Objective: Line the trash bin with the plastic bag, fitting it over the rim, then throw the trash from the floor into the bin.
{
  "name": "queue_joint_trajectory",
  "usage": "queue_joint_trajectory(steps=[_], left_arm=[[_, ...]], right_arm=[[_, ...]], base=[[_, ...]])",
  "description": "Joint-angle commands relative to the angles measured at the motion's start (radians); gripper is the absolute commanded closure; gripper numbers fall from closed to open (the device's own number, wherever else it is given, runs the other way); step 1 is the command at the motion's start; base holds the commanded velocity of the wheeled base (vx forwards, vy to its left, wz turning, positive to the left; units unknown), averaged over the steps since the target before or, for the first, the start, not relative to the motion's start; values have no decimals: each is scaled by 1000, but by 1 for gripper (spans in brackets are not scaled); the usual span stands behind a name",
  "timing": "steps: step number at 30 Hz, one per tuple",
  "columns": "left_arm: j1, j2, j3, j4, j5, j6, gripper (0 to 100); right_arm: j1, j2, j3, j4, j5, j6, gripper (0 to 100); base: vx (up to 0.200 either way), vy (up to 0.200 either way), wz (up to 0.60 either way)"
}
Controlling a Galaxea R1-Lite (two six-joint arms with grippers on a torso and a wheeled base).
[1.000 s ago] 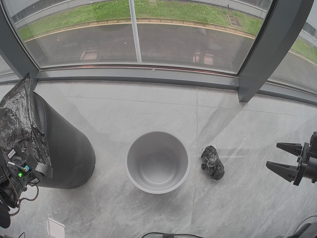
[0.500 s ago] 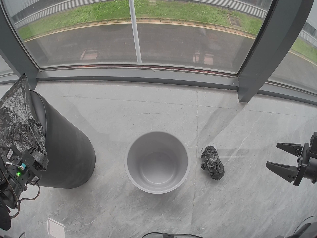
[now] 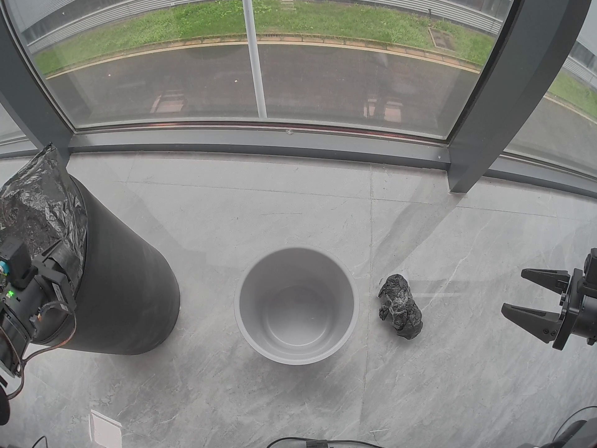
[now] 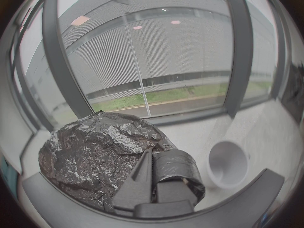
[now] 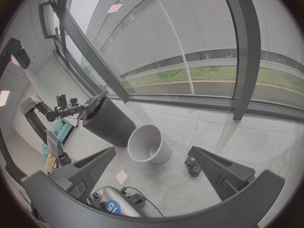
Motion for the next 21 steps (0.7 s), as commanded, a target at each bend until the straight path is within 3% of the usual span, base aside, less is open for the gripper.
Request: queue_joint_trajectory(steps=[1,5,6,7,9,11,12,13,14,17,19,21], left_arm=[[-26,-47,-106,10,-8,-231,100],[-17,-48,-209,93,-5,-416,100],[-16,-48,-215,99,-5,-424,100],[-12,-51,-290,190,-5,-544,100],[-14,-50,-376,312,-7,-668,100],[-19,-41,-467,441,-15,-777,100],[-19,-41,-467,441,-15,-777,100],[-29,-30,-571,590,-27,-884,100],[-31,-28,-577,599,-28,-890,100],[-83,-2,-687,748,-78,-1019,100],[-117,16,-701,756,-87,-1041,100],[-128,25,-704,754,-82,-1042,100]], right_arm=[[0,-1,0,1,0,-1,0],[0,-1,0,-1,-1,-1,0],[0,-1,0,-1,-1,-1,0],[0,-8,-2,-2,-3,-1,0],[7,-12,-9,-2,-11,2,0],[14,-1,-26,-5,-40,8,0],[31,6,-54,-16,-80,28,0],[54,17,-75,-24,-116,48,0],[59,20,-78,-25,-124,51,0],[218,98,-201,-42,-403,132,0],[319,146,-244,-45,-531,160,0],[353,164,-256,-47,-566,170,0]], base=[[0,0,0],[0,0,0],[0,0,0],[0,0,0],[0,0,0],[0,0,0],[0,0,0],[0,0,0],[0,0,0],[0,0,0],[0,0,0],[0,0,0]])
